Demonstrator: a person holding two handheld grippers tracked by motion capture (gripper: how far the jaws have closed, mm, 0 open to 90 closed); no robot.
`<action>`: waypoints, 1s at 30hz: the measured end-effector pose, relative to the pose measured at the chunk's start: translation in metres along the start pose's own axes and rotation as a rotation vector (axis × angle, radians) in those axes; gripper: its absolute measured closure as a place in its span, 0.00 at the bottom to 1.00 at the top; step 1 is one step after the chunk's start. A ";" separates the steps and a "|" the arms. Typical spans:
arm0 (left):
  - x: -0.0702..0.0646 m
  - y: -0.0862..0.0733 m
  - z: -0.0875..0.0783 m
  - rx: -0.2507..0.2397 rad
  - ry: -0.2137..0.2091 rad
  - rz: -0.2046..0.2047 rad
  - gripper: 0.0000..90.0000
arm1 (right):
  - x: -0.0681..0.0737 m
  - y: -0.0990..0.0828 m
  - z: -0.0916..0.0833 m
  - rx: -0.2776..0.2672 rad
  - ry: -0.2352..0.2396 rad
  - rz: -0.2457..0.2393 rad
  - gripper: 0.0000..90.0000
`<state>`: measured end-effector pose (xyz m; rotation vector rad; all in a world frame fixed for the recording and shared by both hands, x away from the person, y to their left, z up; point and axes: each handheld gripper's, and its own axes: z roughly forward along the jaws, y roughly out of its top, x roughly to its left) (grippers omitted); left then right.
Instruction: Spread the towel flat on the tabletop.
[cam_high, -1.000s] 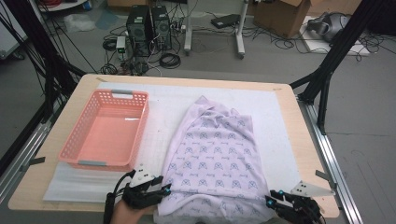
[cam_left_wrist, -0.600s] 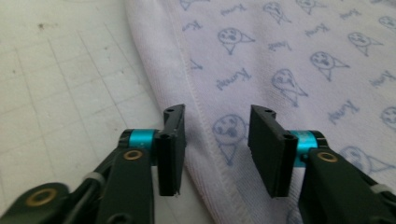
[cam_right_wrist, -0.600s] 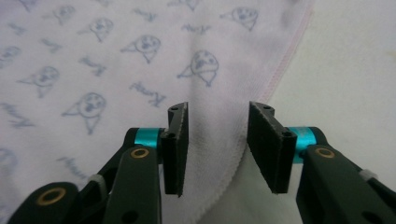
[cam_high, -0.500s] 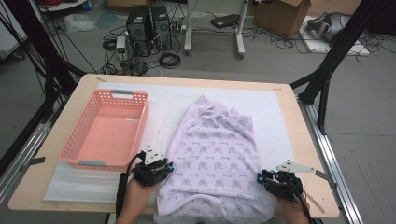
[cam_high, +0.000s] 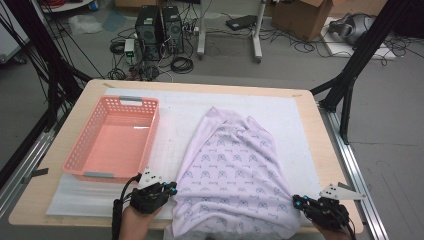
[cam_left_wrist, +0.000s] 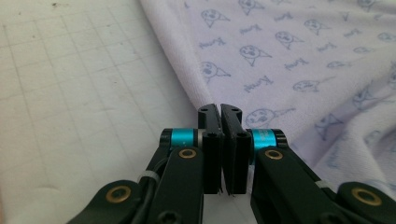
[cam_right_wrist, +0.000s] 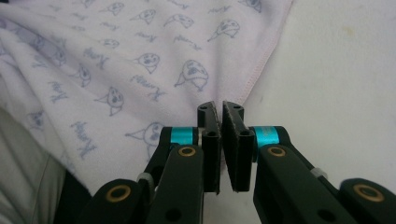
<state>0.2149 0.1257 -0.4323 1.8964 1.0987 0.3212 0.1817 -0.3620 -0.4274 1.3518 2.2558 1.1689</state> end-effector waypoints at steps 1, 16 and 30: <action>0.000 0.000 -0.001 -0.007 -0.001 -0.003 0.95 | 0.001 -0.002 -0.001 0.009 0.006 0.002 0.93; 0.004 0.036 0.049 -0.071 -0.079 0.054 0.56 | -0.004 0.014 0.030 -0.067 -0.067 -0.007 0.58; 0.007 0.073 0.126 0.038 0.080 0.178 0.59 | -0.010 0.019 0.034 -0.066 -0.029 -0.044 0.59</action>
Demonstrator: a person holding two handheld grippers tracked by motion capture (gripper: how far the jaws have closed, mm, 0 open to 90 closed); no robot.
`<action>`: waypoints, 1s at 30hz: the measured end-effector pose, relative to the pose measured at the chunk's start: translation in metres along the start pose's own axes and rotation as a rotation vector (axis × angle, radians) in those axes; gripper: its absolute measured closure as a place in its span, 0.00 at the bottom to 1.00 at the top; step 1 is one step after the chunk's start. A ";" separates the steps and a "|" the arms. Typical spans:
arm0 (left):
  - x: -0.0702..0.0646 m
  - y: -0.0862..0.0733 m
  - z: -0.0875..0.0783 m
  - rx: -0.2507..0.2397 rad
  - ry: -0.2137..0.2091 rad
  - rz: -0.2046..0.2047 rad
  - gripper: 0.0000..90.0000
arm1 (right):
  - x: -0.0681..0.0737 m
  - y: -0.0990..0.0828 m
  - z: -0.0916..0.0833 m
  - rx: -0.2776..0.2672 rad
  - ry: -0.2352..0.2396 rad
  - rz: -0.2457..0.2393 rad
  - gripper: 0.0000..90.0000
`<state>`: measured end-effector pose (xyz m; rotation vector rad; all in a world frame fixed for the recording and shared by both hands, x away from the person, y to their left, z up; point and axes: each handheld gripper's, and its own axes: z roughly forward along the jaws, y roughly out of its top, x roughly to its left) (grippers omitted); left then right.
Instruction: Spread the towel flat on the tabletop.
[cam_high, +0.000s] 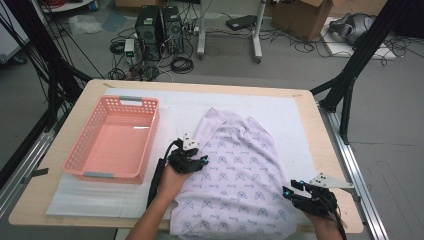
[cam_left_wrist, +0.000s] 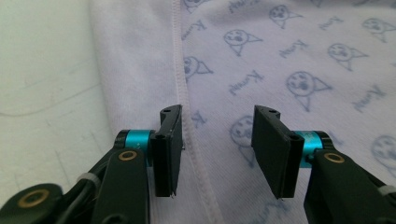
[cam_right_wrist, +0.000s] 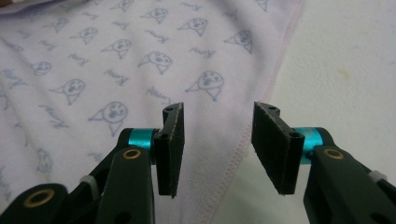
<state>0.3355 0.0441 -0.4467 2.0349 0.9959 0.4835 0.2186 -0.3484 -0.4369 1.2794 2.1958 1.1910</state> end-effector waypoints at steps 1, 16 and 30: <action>-0.001 0.000 0.001 0.001 0.016 0.003 0.59 | 0.001 0.001 0.000 -0.002 0.002 -0.001 0.59; 0.025 -0.007 -0.007 0.008 0.255 -0.097 0.77 | 0.005 0.005 0.007 0.005 0.019 -0.014 0.59; 0.033 0.029 0.008 -0.102 0.161 -0.068 0.65 | -0.014 0.021 0.030 0.001 0.029 0.023 0.58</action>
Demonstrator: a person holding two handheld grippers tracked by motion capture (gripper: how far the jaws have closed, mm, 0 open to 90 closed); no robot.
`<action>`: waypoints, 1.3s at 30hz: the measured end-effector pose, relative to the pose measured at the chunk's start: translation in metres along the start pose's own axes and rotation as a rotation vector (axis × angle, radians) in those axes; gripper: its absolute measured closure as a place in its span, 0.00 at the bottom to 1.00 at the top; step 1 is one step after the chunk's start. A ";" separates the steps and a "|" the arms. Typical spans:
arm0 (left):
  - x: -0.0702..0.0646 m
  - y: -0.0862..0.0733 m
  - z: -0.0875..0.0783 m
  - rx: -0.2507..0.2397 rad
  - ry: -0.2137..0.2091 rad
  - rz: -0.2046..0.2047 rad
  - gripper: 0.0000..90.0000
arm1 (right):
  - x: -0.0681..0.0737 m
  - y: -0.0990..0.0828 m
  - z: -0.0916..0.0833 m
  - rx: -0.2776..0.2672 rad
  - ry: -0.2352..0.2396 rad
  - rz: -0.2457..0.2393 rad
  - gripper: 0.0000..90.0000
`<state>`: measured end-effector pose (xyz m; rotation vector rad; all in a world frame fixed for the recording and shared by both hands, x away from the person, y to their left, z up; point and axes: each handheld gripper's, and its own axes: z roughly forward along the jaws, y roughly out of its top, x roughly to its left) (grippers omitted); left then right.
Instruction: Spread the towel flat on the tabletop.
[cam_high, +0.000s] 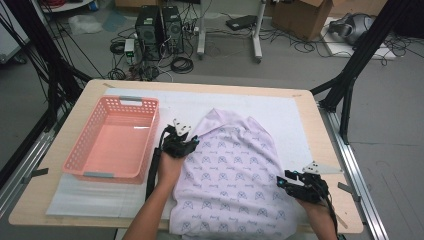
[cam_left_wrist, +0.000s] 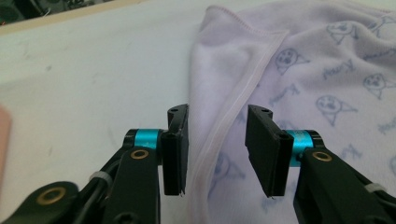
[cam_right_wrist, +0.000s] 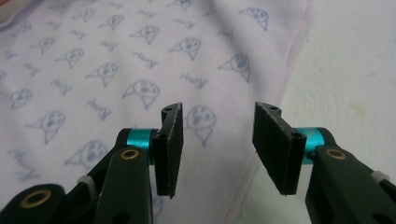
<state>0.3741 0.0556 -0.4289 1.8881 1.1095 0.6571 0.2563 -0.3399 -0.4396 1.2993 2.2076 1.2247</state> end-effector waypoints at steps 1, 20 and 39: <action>0.000 0.003 0.005 0.000 -0.003 -0.001 0.65 | -0.002 0.002 0.002 -0.004 0.002 0.000 0.58; 0.024 0.014 0.047 0.107 0.024 -0.094 0.94 | -0.052 0.032 0.042 -0.015 -0.020 0.059 0.56; 0.047 0.004 0.044 0.138 0.074 -0.170 0.73 | -0.068 0.108 0.120 0.022 -0.134 0.061 0.57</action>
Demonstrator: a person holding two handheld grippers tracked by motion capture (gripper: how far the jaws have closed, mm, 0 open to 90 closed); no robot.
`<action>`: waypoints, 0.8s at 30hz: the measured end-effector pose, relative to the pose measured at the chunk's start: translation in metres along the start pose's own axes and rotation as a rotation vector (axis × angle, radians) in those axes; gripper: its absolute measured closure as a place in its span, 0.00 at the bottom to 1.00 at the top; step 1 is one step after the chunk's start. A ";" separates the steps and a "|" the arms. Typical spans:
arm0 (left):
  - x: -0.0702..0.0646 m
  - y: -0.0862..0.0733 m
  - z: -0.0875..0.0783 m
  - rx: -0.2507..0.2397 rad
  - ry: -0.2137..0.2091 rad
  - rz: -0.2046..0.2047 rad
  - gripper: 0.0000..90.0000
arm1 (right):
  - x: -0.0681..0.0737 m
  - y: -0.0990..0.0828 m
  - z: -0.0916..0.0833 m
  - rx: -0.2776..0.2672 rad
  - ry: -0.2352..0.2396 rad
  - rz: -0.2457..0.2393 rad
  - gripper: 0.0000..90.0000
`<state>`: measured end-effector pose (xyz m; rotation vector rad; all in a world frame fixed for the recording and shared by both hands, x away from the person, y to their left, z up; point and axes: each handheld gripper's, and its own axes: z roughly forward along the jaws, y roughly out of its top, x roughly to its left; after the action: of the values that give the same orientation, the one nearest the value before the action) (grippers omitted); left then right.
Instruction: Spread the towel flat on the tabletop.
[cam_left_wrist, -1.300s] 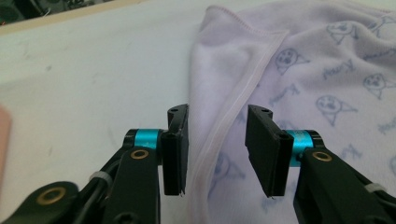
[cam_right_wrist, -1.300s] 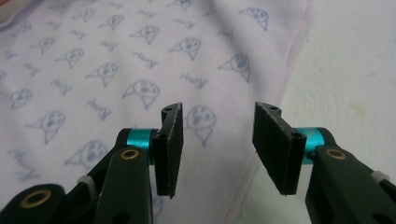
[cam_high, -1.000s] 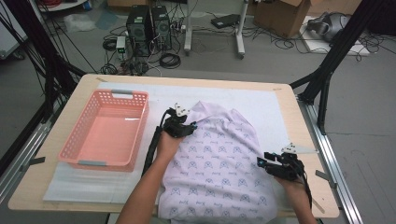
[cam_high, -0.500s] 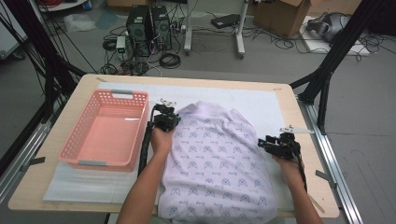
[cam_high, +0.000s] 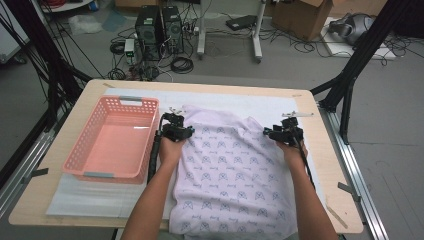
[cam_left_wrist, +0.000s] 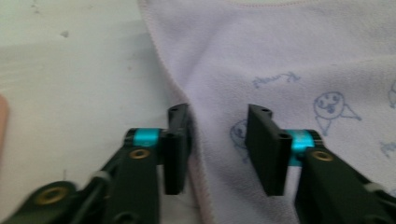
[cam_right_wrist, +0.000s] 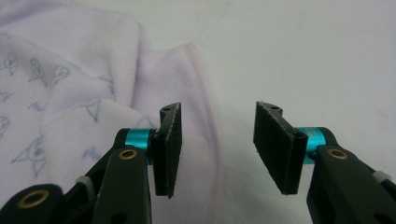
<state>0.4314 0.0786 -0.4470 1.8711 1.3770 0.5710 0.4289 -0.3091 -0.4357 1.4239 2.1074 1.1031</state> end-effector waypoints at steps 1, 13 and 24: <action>0.002 0.000 -0.001 -0.002 -0.006 -0.004 0.78 | 0.003 0.002 0.006 0.012 -0.014 -0.024 0.58; -0.005 -0.010 -0.007 -0.031 -0.007 -0.019 0.87 | -0.002 -0.005 -0.006 0.048 -0.288 -0.035 0.93; -0.009 -0.011 -0.012 -0.004 -0.075 -0.014 0.53 | -0.014 -0.014 -0.027 -0.024 -0.142 0.073 0.61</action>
<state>0.4134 0.0758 -0.4469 1.8595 1.3383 0.4906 0.4083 -0.3350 -0.4314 1.5315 1.9517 1.0179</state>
